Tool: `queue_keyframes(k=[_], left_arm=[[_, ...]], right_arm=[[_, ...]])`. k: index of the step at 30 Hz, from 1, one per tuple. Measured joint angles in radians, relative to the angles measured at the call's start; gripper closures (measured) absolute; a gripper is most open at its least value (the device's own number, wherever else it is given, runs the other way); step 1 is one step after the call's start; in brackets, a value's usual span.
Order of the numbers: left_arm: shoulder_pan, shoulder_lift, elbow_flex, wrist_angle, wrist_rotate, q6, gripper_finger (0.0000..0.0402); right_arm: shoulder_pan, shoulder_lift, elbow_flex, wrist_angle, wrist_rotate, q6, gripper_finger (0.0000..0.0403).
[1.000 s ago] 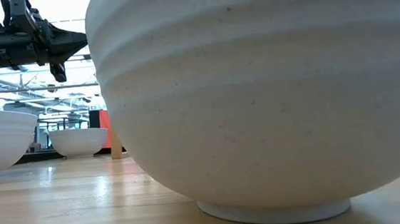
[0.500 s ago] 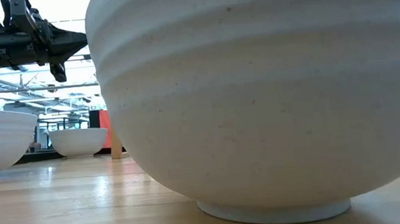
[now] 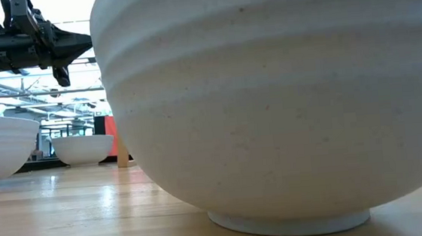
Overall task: Place and stack bowls onto a shelf
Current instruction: Put the white bowl on the shelf
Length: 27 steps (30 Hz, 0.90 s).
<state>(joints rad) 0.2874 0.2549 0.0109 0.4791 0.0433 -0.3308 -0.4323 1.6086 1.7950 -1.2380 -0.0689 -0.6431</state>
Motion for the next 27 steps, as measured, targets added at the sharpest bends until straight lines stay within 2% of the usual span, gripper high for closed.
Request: queue_keyframes(k=[7, 12, 15, 24, 27], left_arm=[[0.0, 0.0, 0.0, 0.086, 0.0, -0.182, 0.0385], [0.0, 0.0, 0.0, 0.139, 0.0, -0.386, 0.0385], [0.0, 0.0, 0.0, 0.159, 0.0, -0.449, 0.0385], [0.0, 0.0, 0.016, 0.185, 0.0, -0.383, 0.0385], [-0.001, 0.0, 0.098, 0.077, 0.009, -0.287, 0.0386]], right_arm=[[0.029, -0.08, 0.0, 0.077, 0.2, -0.03, 0.0282], [0.029, -0.14, 0.0, 0.091, 0.203, 0.02, 0.0282], [0.029, -0.172, 0.0, 0.091, 0.203, 0.051, 0.0282], [0.029, -0.254, 0.0, 0.131, 0.2, 0.11, 0.0282], [0.029, -0.278, 0.0, 0.147, 0.2, 0.112, 0.0282]])
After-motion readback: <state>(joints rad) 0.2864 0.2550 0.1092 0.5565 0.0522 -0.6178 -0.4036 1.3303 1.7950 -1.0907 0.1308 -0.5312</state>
